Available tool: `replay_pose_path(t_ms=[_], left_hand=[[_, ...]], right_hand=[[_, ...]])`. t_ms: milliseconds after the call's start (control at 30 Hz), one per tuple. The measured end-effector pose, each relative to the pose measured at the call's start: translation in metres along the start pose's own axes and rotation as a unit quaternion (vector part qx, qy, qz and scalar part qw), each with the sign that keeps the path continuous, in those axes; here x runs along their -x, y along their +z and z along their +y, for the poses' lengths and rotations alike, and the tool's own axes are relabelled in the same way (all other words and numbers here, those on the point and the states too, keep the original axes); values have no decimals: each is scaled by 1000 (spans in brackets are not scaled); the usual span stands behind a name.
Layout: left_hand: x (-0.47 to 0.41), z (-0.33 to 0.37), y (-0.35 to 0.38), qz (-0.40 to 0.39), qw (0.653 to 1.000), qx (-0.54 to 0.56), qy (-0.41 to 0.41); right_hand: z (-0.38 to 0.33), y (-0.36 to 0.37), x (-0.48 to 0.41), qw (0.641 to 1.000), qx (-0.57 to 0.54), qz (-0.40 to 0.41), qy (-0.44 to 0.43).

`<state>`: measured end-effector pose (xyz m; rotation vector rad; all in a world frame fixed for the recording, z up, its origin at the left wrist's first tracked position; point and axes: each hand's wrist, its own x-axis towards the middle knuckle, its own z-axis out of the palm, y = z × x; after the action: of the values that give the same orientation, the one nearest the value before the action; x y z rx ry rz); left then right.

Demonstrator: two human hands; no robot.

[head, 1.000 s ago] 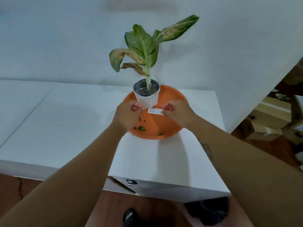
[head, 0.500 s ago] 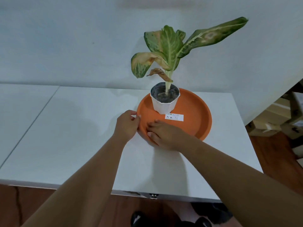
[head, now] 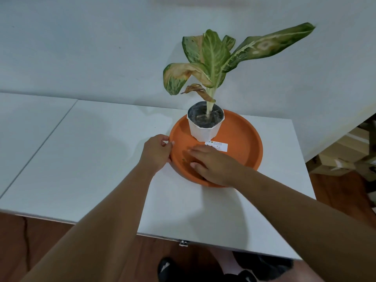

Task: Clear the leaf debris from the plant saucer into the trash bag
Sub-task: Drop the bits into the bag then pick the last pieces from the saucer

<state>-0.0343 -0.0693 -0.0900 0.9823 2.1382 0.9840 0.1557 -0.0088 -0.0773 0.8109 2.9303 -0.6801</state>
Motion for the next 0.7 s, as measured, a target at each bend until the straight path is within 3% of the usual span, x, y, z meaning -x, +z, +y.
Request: replay_pose_path(t_ms=[133,333,433,567,700], left_hand=[[0,0,0,2,1000,-3,2],[-2,-1,-2,-2,1000,3,-7],[-2,-1,0,1,1000,-1,-8],[-2,-1,1,2,999,30,-17],[-1,-2,1,2,999,48,-18]], right_hand=[[-20,19,-17,998,9,-52,-18],[1,5,29,988,60,-133,-43],[12,-2,40,991,27,-121,-53],[5,-2,22,998,17,-28,-49],[-17,15,-6,996,40,-82,-19]])
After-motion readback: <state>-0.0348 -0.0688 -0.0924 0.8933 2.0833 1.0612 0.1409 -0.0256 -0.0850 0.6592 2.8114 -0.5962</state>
